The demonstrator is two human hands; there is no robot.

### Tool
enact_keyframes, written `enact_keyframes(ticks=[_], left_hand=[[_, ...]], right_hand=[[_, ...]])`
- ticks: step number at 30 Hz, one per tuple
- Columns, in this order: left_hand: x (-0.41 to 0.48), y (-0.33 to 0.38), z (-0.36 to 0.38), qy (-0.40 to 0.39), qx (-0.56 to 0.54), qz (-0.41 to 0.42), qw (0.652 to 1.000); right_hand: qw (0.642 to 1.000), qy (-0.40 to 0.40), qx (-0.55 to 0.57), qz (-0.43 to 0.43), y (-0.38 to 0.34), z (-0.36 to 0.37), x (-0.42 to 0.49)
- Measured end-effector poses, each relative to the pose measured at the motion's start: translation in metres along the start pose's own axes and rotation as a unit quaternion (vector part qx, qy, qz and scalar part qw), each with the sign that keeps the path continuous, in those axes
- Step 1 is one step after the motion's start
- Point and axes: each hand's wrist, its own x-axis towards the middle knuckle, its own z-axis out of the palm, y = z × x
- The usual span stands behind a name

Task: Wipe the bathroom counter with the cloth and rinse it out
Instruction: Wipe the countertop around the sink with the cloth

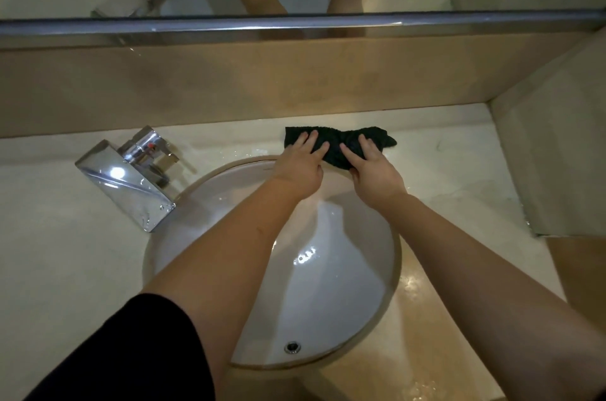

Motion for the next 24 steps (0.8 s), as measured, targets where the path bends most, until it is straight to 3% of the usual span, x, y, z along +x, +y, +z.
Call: enact_keyframes(ticks=[24], left_hand=[[-0.045,0.127,0.059,-0.061,0.023,0.154,0.986]], right_hand=[[0.990,0.031,0.056,0.125,0.068,0.022,-0.136]])
